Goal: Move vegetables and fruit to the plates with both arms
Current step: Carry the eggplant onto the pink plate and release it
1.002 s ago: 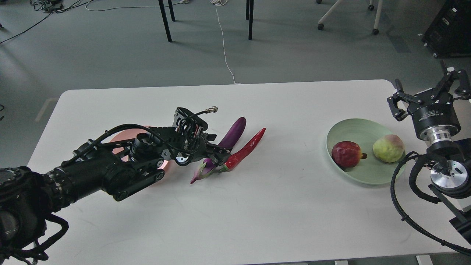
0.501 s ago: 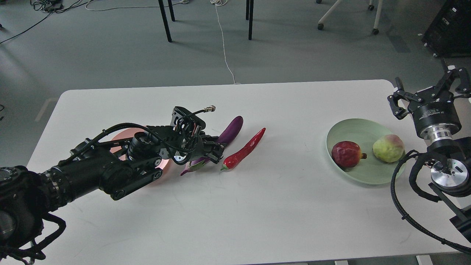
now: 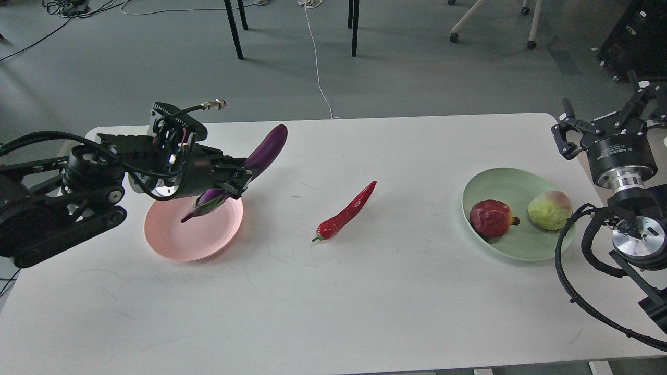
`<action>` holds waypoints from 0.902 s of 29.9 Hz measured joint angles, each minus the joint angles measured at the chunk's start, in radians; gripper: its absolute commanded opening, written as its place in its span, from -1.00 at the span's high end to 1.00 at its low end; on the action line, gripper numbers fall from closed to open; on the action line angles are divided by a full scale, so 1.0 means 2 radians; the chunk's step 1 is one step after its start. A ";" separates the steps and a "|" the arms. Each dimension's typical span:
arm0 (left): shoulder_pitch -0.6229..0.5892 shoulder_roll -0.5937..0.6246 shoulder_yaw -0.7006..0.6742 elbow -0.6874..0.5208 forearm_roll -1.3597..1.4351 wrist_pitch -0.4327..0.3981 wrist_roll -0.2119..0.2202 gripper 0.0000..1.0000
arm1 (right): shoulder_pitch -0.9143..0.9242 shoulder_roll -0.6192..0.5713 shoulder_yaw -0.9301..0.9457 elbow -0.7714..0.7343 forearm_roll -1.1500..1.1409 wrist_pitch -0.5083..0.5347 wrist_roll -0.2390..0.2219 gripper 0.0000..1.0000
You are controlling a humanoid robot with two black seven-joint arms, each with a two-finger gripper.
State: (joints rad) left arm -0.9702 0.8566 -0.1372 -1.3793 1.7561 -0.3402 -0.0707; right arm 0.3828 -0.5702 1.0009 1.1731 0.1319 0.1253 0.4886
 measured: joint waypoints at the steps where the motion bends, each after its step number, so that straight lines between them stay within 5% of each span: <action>1: 0.013 0.016 0.001 0.000 0.000 0.000 -0.001 0.69 | 0.000 0.000 0.000 0.000 0.000 0.000 0.000 -0.96; 9: 0.062 0.030 0.000 0.038 -0.002 0.023 -0.012 0.57 | 0.004 0.002 -0.005 -0.001 0.000 -0.001 0.000 -0.96; 11: 0.065 0.023 0.000 0.054 -0.002 0.027 -0.012 0.44 | 0.008 0.002 -0.006 -0.001 0.000 -0.003 0.000 -0.96; 15: 0.067 0.009 0.001 0.083 -0.002 0.030 -0.013 -0.21 | 0.012 -0.001 -0.008 -0.001 0.000 -0.003 0.000 -0.96; 23: 0.072 -0.005 0.001 0.094 -0.001 0.056 -0.013 -0.61 | 0.012 -0.003 -0.009 -0.003 -0.001 -0.002 0.000 -0.96; 27: 0.070 -0.008 -0.003 0.094 -0.001 0.057 -0.015 -0.63 | 0.011 -0.003 -0.009 -0.003 -0.001 -0.002 0.000 -0.96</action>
State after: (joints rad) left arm -0.8292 0.8411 -0.1428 -1.1920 1.7541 -0.2262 -0.1000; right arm 0.4057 -0.5756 0.9832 1.1673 0.1304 0.1212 0.4886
